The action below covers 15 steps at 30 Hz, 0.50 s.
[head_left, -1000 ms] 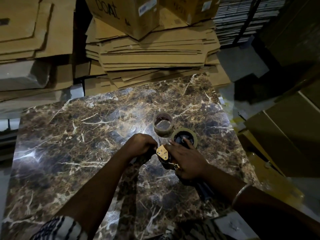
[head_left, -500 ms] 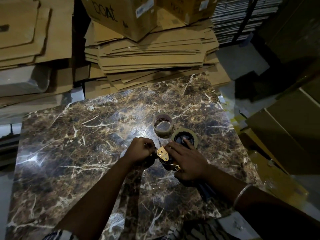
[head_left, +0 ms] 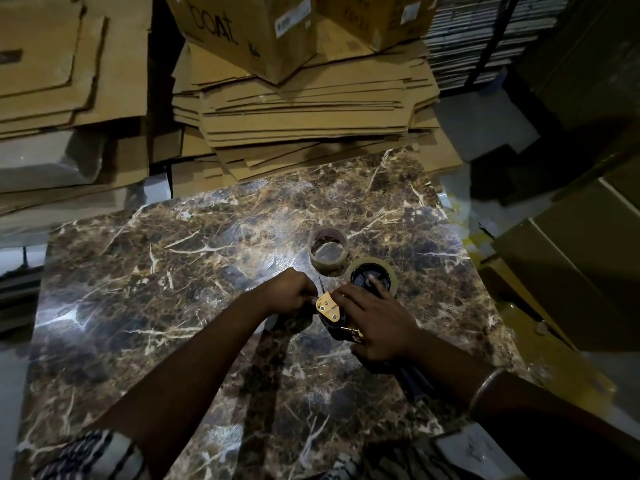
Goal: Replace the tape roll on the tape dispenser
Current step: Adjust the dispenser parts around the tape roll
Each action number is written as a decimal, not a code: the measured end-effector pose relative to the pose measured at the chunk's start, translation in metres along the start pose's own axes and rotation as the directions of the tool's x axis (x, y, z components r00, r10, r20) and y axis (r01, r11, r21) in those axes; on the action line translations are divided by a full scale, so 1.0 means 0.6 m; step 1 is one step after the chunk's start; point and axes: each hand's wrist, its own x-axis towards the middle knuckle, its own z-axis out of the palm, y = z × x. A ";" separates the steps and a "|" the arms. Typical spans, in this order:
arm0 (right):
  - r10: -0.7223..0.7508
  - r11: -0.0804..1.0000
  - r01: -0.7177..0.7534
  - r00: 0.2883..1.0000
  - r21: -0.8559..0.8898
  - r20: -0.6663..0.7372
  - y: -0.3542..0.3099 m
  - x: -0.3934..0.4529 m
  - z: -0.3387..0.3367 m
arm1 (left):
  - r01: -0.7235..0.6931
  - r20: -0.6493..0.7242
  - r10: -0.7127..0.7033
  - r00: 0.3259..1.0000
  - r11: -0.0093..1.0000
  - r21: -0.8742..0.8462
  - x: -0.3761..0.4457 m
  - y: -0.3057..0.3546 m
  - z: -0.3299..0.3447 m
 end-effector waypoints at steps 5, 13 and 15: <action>-0.002 1.000 0.002 1.000 -0.005 -0.008 0.000 -0.001 -0.001 | 0.092 0.008 -0.094 0.996 0.989 0.111 0.015 0.013 -0.034; -0.001 1.000 0.001 1.000 0.001 -0.016 -0.001 -0.002 -0.001 | 0.281 0.174 -0.252 0.952 0.944 -0.172 0.016 0.020 -0.040; 0.001 1.000 -0.001 1.000 0.002 -0.019 -0.001 -0.003 -0.002 | 0.292 0.191 -0.250 0.949 0.926 -0.240 0.014 0.020 -0.036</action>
